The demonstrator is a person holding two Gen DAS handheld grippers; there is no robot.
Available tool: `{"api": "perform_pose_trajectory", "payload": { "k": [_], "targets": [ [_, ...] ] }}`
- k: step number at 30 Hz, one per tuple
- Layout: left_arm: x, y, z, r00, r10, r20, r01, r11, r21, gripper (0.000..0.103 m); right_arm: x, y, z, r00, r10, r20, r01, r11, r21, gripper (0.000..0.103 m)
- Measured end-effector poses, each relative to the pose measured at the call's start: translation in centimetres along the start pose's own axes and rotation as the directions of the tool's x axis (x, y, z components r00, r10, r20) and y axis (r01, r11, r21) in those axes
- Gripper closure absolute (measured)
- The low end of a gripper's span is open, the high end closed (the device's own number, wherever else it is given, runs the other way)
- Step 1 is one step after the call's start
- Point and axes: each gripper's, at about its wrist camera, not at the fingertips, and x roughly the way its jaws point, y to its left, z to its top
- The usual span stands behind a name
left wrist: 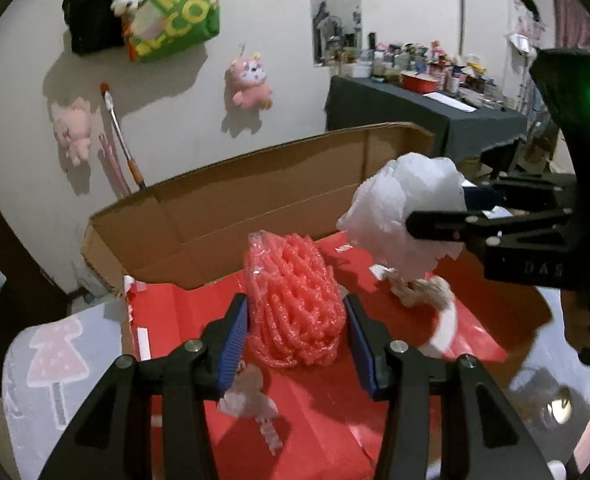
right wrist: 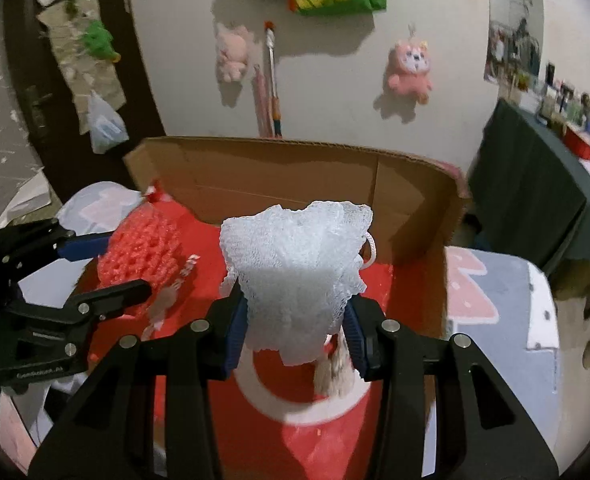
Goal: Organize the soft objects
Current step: 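Carry the red mesh puff and white bath puff with both tools into the box, then open both tools to release the puffs inside the box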
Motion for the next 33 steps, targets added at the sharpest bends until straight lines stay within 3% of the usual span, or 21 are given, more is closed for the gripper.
{"api": "perform_pose_trajectory", "payload": {
  "k": [7, 14, 17, 33],
  "targets": [
    [4.1, 1.1, 0.9, 0.997, 0.022, -0.071, -0.022, 1.0, 0.005, 0.052, 4.9, -0.4, 1.5, 0.995, -0.028, -0.099, 0.03, 0.999, 0.012, 0.063],
    [7.6, 1.7, 0.3, 0.985, 0.094, -0.147, -0.093, 0.996, 0.018, 0.051, 8.1, -0.6, 1.8, 0.982, -0.072, -0.173, 0.073, 0.997, 0.0, 0.063],
    [8.6, 1.8, -0.1, 0.982, 0.079, -0.175, -0.081, 0.997, -0.008, 0.051, 9.2, -0.3, 1.4, 0.977, -0.093, -0.194, 0.089, 0.996, -0.031, 0.062],
    [8.9, 1.9, -0.6, 0.983, 0.091, -0.158, -0.09, 0.996, 0.011, 0.046, 10.3, -0.5, 1.0, 0.974, -0.08, -0.21, 0.079, 0.997, -0.011, 0.052]
  ]
}}
